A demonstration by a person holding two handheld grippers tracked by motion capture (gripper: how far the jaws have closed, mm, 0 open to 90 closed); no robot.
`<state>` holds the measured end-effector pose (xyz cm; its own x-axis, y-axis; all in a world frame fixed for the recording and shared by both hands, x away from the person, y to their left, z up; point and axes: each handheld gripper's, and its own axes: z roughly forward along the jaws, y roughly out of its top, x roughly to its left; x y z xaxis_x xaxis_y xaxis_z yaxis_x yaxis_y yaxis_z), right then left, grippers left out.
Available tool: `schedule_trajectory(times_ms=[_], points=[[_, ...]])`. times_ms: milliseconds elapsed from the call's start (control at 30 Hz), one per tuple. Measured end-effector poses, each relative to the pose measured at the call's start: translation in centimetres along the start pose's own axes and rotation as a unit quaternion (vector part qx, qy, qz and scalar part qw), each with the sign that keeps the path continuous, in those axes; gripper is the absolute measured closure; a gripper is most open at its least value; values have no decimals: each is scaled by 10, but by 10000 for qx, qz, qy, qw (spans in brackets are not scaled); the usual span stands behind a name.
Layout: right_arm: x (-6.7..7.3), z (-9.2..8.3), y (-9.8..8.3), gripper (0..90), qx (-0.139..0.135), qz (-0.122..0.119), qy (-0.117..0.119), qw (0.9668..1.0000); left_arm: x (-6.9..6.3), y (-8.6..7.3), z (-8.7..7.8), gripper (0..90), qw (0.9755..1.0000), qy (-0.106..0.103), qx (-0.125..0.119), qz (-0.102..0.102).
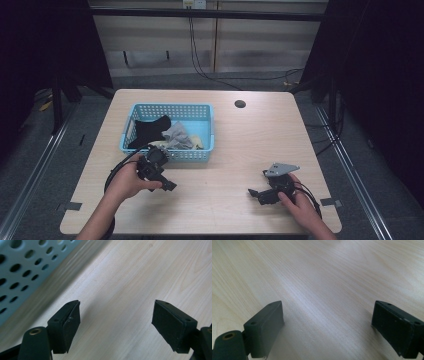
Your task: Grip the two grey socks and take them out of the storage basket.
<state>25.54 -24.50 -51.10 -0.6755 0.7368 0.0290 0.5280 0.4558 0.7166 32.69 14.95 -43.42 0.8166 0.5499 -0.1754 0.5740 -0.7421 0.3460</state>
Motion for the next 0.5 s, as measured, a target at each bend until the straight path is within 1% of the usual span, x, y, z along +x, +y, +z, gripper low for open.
schedule_trajectory(times_ms=[67, 167, 200, 233, 267, 333, 400, 467, 500], points=[[0, 0, 0, 100, 0, -1, 1, 10000, 1, 3, -5, 222, 10000, -45, 45, -4], [0, 0, 0, 100, 0, -1, 0, 10000, 2, 8, -12, 223, 10000, -10, 83, -13], [0, 0, 0, 99, 0, 0, 0, 10000, 3, 10, -15, 223, 9999, 17, 151, 28], [0, 0, 0, 100, 1, -1, 1, 10000, 3, 12, -16, 224, 9999, 15, 100, -25], [0, 0, 0, 100, 0, 0, 1, 10000, 4, 14, -18, 224, 9999, 18, 121, -34], [0, 0, 0, 100, 0, -2, 0, 10000, 5, 17, -22, 226, 9998, 47, 169, -8], [0, 0, 0, 100, -1, -1, -1, 10000, 6, 21, -26, 228, 9997, 68, 219, -27], [0, 0, 0, 100, 0, -1, 0, 10000, 7, 24, -29, 229, 9997, 84, 213, -17], [0, 0, 0, 99, 0, -2, 1, 10000, 7, 26, -32, 229, 9997, 81, 250, -6]])
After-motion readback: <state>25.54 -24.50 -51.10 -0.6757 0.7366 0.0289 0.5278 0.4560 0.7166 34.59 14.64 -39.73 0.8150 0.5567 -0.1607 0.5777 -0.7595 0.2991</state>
